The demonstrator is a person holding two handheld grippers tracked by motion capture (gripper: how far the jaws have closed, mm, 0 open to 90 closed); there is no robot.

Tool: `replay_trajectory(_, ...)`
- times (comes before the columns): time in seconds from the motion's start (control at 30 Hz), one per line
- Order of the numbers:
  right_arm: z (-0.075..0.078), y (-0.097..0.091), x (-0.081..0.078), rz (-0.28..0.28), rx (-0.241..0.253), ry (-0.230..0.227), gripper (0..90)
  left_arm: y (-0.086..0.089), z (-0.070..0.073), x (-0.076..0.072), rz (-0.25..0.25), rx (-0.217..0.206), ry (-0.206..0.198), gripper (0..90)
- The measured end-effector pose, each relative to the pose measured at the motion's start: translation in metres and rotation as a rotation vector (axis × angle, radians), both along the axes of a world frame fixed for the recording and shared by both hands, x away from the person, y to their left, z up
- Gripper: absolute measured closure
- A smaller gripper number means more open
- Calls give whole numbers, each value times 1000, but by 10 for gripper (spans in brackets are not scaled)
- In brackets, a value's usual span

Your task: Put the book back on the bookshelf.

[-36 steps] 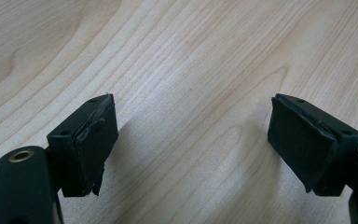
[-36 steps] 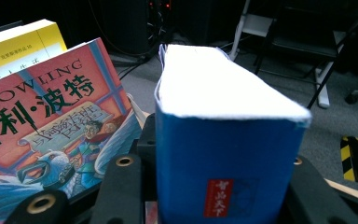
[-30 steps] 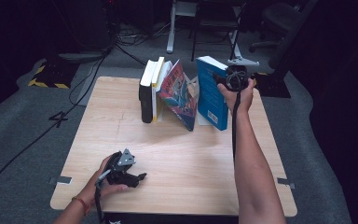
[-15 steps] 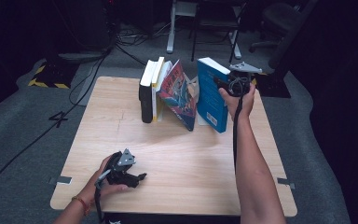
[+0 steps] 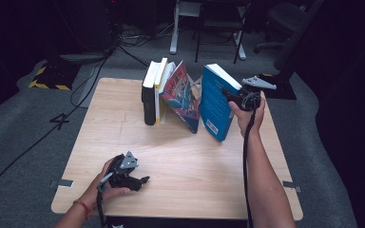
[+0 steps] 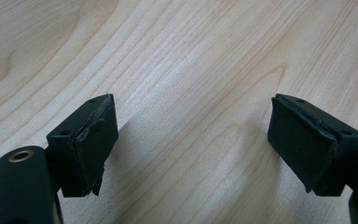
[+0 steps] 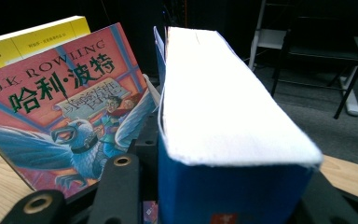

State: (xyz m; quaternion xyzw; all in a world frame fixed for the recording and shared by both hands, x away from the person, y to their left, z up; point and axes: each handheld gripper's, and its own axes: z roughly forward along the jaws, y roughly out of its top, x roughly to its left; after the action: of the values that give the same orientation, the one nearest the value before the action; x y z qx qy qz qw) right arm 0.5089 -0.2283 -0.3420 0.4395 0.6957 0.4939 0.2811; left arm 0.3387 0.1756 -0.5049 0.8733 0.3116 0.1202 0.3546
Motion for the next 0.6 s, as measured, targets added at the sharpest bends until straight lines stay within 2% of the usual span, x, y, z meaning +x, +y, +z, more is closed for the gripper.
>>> replay_trajectory(0.1,-3,-4,-2,2,14,2,596,0,0,0,0,-1,-1,164)
replay_trajectory(0.37,-5,-9,-10,11,8,-2,590,0,0,0,0,-1,0,164)
replay_trajectory(0.6,-6,-13,-17,5,-27,-14,565,-1,0,0,2,-2,0,164)
